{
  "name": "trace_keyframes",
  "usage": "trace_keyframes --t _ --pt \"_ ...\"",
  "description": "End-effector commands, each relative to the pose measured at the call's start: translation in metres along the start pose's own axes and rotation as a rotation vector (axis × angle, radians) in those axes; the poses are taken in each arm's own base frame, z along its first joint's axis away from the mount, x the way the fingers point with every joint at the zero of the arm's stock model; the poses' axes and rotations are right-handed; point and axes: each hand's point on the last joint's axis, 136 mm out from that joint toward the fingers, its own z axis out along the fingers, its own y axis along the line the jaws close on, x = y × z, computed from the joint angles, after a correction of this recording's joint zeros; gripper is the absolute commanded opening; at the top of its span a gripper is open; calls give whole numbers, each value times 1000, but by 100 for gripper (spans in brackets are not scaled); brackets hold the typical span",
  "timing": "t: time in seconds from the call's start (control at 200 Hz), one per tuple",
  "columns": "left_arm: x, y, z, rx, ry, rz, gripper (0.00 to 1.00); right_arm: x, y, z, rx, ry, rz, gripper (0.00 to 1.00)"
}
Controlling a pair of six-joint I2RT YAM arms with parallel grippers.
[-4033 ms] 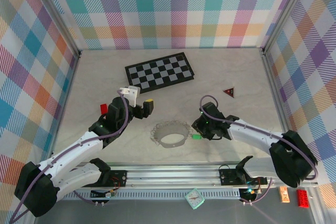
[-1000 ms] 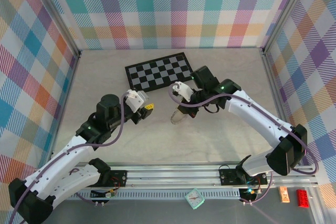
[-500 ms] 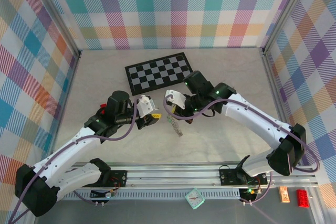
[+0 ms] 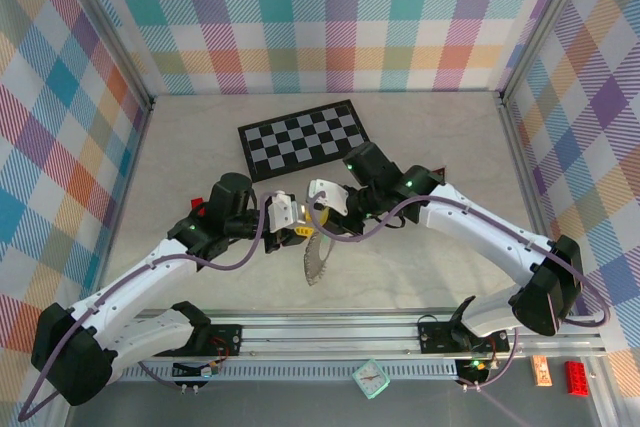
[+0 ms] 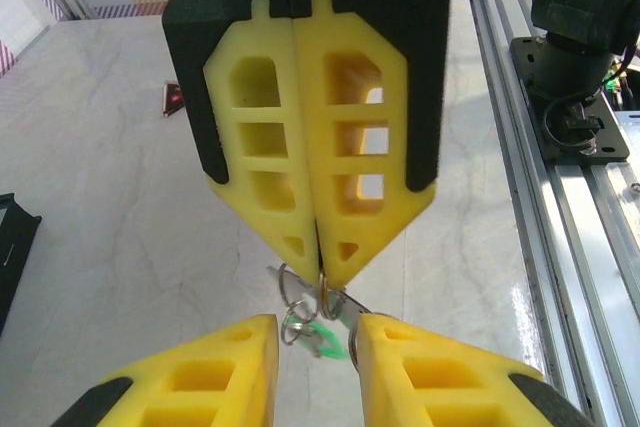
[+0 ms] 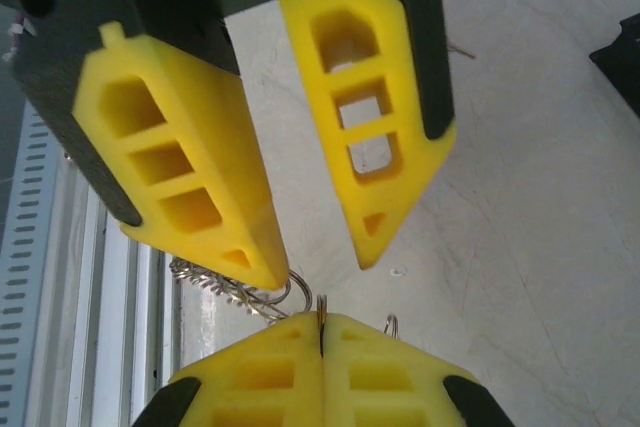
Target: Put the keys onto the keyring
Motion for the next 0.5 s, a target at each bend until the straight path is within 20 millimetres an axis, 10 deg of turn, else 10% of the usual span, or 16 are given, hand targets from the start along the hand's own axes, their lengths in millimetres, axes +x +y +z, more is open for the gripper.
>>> trace_keyframes --t 0.0,0.5 --pt "-2 -7 3 44 -26 33 26 -15 10 -5 -25 -74 -54 0" --pt "4 -10 7 79 -2 11 18 -21 13 -2 -28 -102 -61 0"
